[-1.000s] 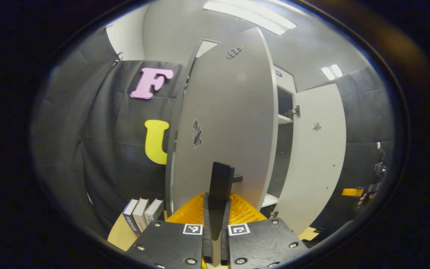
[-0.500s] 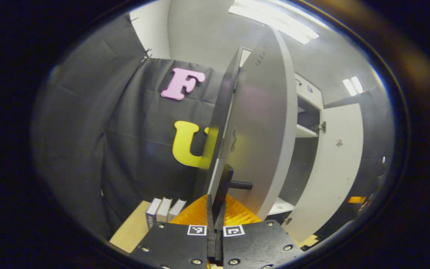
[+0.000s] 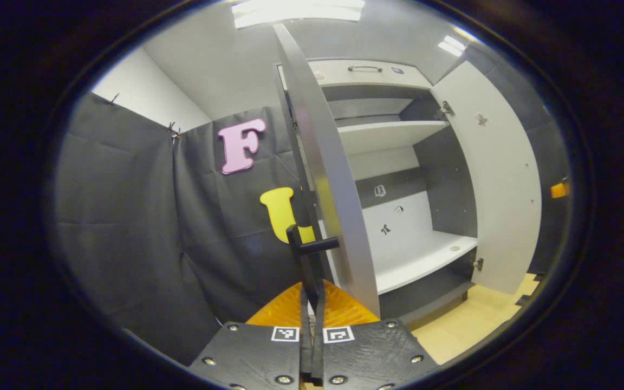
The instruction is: Open the right door of the double-door shoe cabinet with the right hand, and open the left door with the left hand.
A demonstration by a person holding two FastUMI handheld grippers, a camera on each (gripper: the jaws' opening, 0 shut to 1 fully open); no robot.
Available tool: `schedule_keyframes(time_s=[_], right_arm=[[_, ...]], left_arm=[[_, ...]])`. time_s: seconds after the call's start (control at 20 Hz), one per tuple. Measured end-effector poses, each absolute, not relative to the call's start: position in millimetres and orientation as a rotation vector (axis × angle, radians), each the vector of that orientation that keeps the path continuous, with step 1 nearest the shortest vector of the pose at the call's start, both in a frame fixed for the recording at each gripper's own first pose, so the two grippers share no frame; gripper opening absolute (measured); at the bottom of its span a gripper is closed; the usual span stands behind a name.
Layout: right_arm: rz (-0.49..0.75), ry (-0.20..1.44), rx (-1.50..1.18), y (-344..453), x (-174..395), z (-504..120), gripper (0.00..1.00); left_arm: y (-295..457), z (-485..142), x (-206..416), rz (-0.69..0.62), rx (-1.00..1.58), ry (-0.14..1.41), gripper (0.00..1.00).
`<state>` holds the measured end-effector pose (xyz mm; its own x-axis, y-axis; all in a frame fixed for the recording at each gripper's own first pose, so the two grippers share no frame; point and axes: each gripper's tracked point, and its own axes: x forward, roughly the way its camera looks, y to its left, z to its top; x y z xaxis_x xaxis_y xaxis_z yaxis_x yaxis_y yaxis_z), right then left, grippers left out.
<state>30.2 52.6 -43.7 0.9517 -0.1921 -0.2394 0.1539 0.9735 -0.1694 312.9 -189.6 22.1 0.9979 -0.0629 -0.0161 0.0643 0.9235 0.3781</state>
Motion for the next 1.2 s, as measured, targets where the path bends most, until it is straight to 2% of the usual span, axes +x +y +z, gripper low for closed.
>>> schedule_keyframes(time_s=[0.1, 0.15, 0.2, 0.25, 0.4, 0.45, 0.5, 0.55, 0.8, 0.85, 0.9, 0.95, 1.0, 1.05, 1.1, 1.2], right_arm=[[-0.144, 0.242, -0.14, 53.3, 35.0, -41.0, 0.98], [-0.121, 0.237, -0.122, 51.2, 37.7, -39.8, 0.93], [-0.094, 0.239, -0.102, 49.1, 39.8, -41.4, 0.93], [-0.054, 0.249, -0.086, 49.3, 41.3, -45.0, 0.98], [0.025, 0.297, -0.115, 30.8, 42.9, -56.0, 0.98], [0.041, 0.298, -0.137, 23.0, 42.1, -55.8, 0.98], [0.059, 0.293, -0.157, 16.1, 41.9, -53.5, 0.93], [0.075, 0.288, -0.168, 9.2, 42.4, -51.9, 0.98], [0.134, 0.256, -0.16, -11.4, 46.4, -42.7, 0.98], [0.152, 0.251, -0.156, -9.5, 46.7, -41.9, 0.98], [0.166, 0.248, -0.15, -8.2, 46.9, -40.0, 0.93], [0.181, 0.243, -0.141, -6.6, 47.0, -38.1, 0.98], [0.199, 0.238, -0.131, -3.2, 46.8, -35.0, 0.98], [0.213, 0.232, -0.122, -1.2, 46.4, -33.6, 0.93], [0.221, 0.224, -0.116, 1.4, 46.0, -30.6, 0.98], [0.236, 0.206, -0.106, 11.1, 43.1, -24.0, 0.98]], left_arm=[[-185.0, 24.7, 311.1, -0.028, 0.372, 0.021, 0.0], [-185.0, 27.5, 307.7, -0.003, 0.373, 0.027, 0.0], [-185.7, 31.0, 301.6, 0.022, 0.38, 0.029, 0.0], [-187.3, 37.1, 289.5, 0.052, 0.39, 0.023, 0.01], [-190.9, 58.6, 245.0, 0.17, 0.406, -0.044, 0.0], [-196.7, 58.1, 232.2, 0.194, 0.393, -0.054, 0.02], [-204.2, 57.4, 218.7, 0.214, 0.376, -0.061, 0.01], [-215.4, 53.2, 204.2, 0.219, 0.354, -0.061, 0.01], [-272.0, 35.7, 141.9, 0.211, 0.324, -0.061, 0.0], [-280.8, 31.1, 132.8, 0.217, 0.308, -0.05, 0.17], [-287.9, 27.0, 127.2, 0.214, 0.279, -0.042, 0.29], [-298.3, 24.0, 120.2, 0.203, 0.243, -0.041, 0.3], [-305.3, 24.0, 114.8, 0.195, 0.215, -0.046, 0.32], [-305.7, 24.4, 111.3, 0.197, 0.201, -0.052, 0.34], [-304.1, 26.0, 108.3, 0.205, 0.197, -0.053, 0.5], [-297.5, 29.6, 104.6, 0.228, 0.207, -0.048, 0.8]])
